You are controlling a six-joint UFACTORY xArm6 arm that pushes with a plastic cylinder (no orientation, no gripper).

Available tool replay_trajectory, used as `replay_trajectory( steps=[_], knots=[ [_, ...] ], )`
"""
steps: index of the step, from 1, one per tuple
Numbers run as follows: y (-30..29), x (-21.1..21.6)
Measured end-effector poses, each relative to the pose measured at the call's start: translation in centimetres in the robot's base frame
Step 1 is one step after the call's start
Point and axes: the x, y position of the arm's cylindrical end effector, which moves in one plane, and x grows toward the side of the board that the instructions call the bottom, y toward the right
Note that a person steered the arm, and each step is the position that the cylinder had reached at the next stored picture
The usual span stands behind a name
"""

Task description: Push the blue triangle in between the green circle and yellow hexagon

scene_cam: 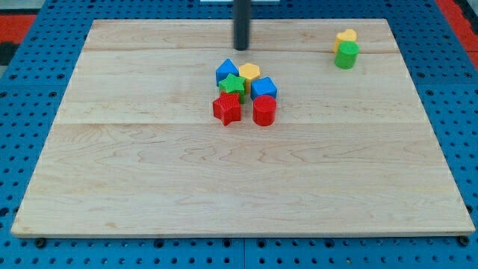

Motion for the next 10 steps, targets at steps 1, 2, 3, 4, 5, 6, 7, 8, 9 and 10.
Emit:
replay_trajectory(
  steps=[1, 2, 3, 4, 5, 6, 7, 8, 9, 10],
  knots=[
    [-8.6, 0.5],
    [-15.1, 4.0],
    [-13.2, 7.2],
    [-5.2, 8.8],
    [2.5, 8.9],
    [7.0, 8.9],
    [4.7, 8.7],
    [5.9, 7.6],
    [11.8, 7.5],
    [12.4, 7.5]
  ],
)
